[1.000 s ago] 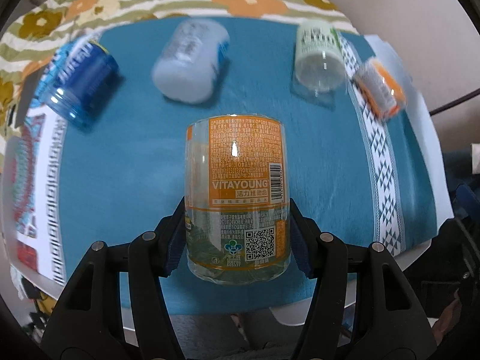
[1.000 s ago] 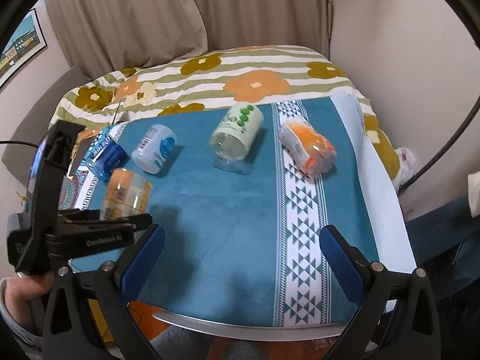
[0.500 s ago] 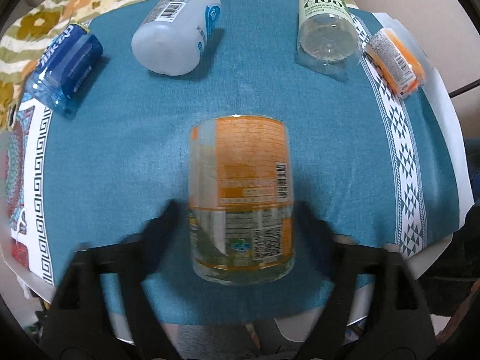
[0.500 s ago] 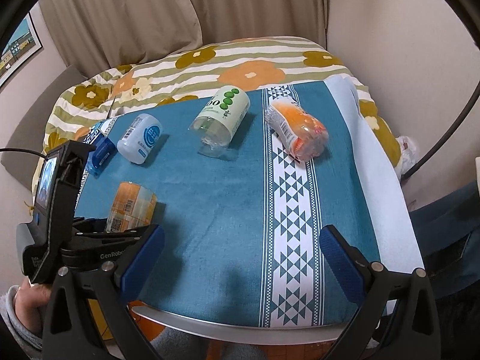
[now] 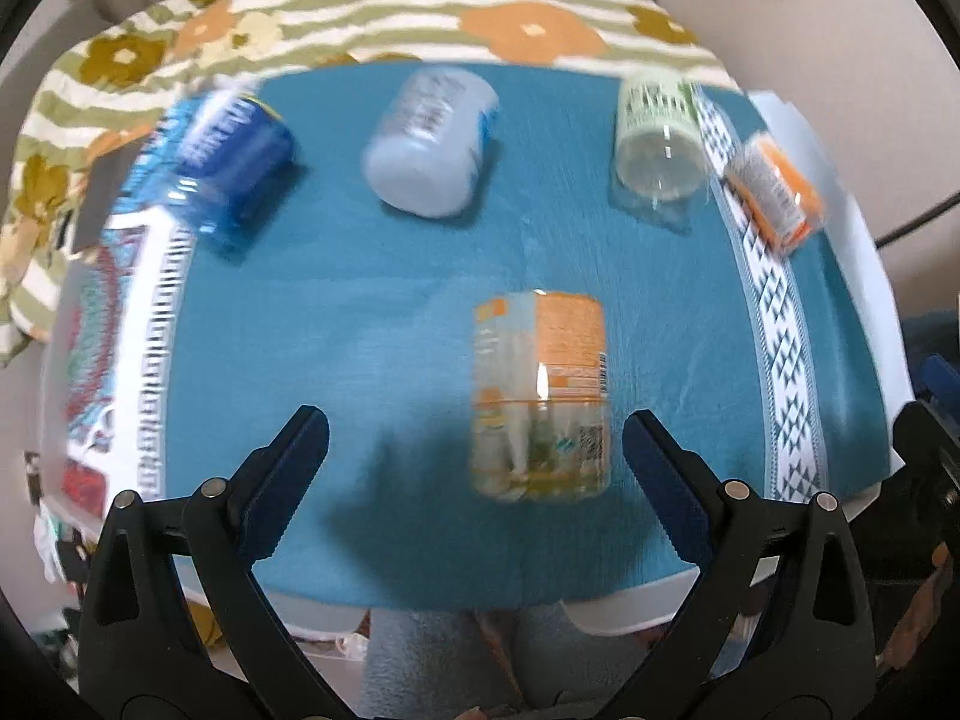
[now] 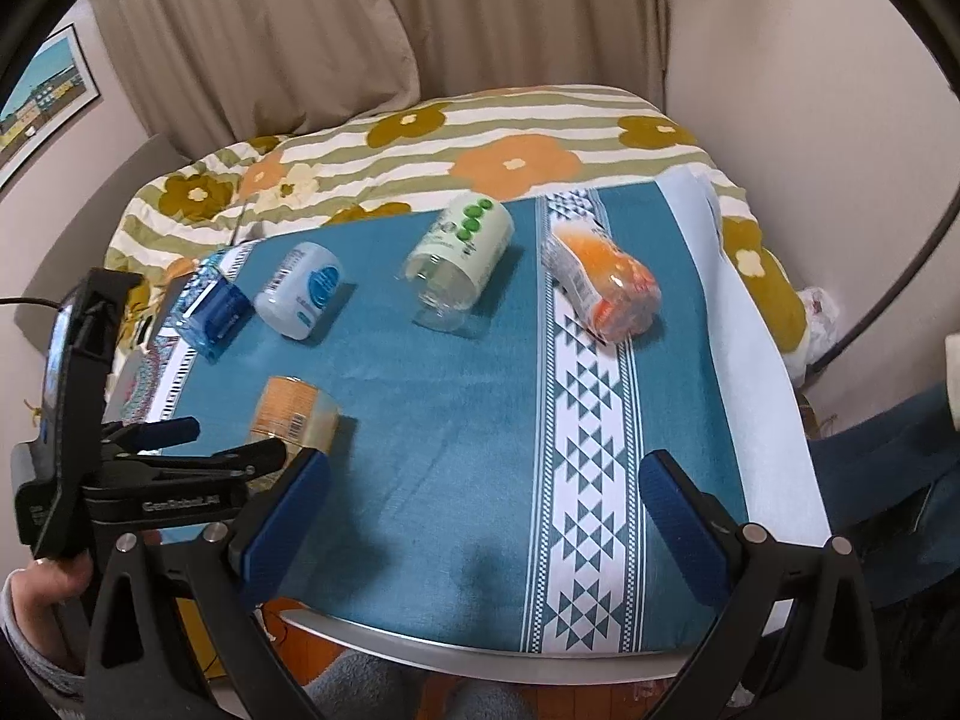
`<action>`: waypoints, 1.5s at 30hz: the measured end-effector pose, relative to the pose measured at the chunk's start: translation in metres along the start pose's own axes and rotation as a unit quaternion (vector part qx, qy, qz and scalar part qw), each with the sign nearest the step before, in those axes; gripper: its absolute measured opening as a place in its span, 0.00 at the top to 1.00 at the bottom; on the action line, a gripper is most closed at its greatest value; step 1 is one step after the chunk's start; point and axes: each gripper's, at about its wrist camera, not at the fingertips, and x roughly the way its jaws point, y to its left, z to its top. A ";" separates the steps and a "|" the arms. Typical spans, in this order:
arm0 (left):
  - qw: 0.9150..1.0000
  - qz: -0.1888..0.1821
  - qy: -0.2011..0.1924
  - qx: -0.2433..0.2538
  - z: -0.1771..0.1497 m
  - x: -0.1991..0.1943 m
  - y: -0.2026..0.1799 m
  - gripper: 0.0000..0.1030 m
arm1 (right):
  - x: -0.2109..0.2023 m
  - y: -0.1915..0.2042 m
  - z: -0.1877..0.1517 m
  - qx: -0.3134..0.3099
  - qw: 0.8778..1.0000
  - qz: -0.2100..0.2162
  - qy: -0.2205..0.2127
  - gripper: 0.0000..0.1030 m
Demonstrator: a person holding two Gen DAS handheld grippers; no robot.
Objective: Flip cup upright
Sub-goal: 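Carry the cup with the left gripper toward the cloth center and release, then move the right gripper to the cup and close on its side, then lift and rotate the cup with the right gripper until its rim faces up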
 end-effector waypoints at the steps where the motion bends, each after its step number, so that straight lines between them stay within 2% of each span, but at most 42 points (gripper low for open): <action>1: 1.000 0.004 -0.007 -0.004 -0.001 -0.008 0.004 0.00 | -0.003 0.002 0.005 -0.007 1.000 0.007 0.001 0.00; 5: 0.998 0.038 -0.049 -0.014 -0.004 -0.049 0.023 0.00 | -0.011 0.013 0.019 -0.030 0.999 0.028 0.013 0.00; 7: 0.997 0.047 -0.063 -0.015 -0.005 -0.064 0.033 0.00 | -0.011 0.021 0.030 -0.039 0.997 0.049 0.035 0.00; 14: 0.996 0.032 -0.084 -0.009 -0.013 -0.090 0.070 0.00 | 0.015 0.051 0.053 -0.034 0.987 0.098 0.124 0.00; 16: 0.996 0.040 -0.079 -0.004 -0.016 -0.086 0.077 0.00 | 0.029 0.058 0.058 -0.021 0.981 0.114 0.157 0.00; 20: 0.997 0.046 -0.065 0.004 -0.027 -0.072 0.099 0.00 | 0.071 0.069 0.062 0.038 0.959 0.154 0.236 0.00; 26: 0.999 0.038 -0.030 -0.020 -0.043 -0.040 0.129 0.00 | 0.121 0.086 0.064 0.062 0.945 0.142 0.289 0.03; 31: 0.999 0.035 -0.001 -0.035 -0.054 -0.015 0.146 0.00 | 0.157 0.085 0.059 0.112 0.922 0.164 0.332 0.16; 35: 0.998 0.036 0.008 -0.042 -0.053 -0.005 0.157 0.00 | 0.168 0.088 0.061 0.112 0.920 0.159 0.339 0.19; 37: 0.998 0.037 0.010 -0.044 -0.051 -0.002 0.160 0.00 | 0.173 0.088 0.061 0.117 0.918 0.163 0.343 0.27; 41: 0.998 0.036 0.008 -0.041 -0.045 0.000 0.163 0.00 | 0.180 0.088 0.060 0.118 0.915 0.157 0.352 0.30; 45: 0.999 0.033 0.012 -0.039 -0.041 0.004 0.161 0.00 | 0.184 0.084 0.058 0.122 0.912 0.160 0.358 0.40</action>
